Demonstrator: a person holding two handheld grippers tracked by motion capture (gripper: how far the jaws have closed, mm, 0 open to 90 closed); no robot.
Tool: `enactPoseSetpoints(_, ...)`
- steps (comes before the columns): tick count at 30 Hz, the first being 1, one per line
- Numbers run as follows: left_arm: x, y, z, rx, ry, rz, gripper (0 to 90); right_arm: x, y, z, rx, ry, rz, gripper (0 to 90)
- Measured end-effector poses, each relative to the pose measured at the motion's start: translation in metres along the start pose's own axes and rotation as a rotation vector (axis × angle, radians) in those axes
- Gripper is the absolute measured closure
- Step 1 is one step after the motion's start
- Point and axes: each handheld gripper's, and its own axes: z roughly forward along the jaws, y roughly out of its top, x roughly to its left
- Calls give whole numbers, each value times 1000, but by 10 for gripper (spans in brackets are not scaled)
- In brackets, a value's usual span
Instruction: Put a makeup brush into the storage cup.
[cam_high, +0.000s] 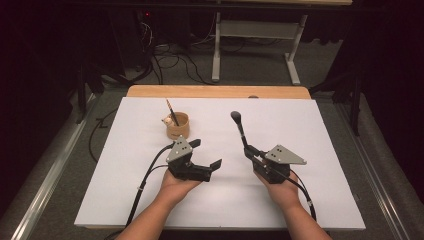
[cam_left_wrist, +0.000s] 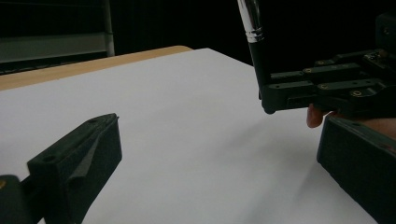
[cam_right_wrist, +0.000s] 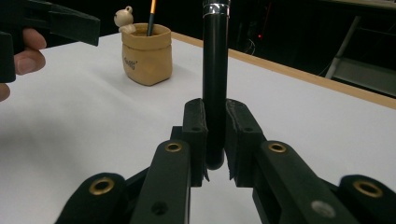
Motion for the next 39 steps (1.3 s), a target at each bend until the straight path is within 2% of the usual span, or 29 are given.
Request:
enactPoseSetpoints(15,-1,1,-4,-15,-7,-9,14,8,-4,-2,-9,15,-10,818)
enactPoseSetpoints(25,-1,2,-2,-21,-12,-19,15,20,-3,-3,-20,52,-24,818)
enactPoseSetpoints(31,-1,3,-2,-30,-17,-31,19,21,-5,-1,-16,59,-32,818)
enactPoseSetpoints(36,-3,1,-1,-10,-25,-34,22,24,-6,2,-6,78,-14,818)
enactPoseSetpoints(37,-3,2,-1,-10,-26,-36,22,26,-6,4,-12,86,-31,818)
enactPoseSetpoints(39,-3,3,-1,-14,-23,-35,23,27,-6,4,-9,92,-27,818)
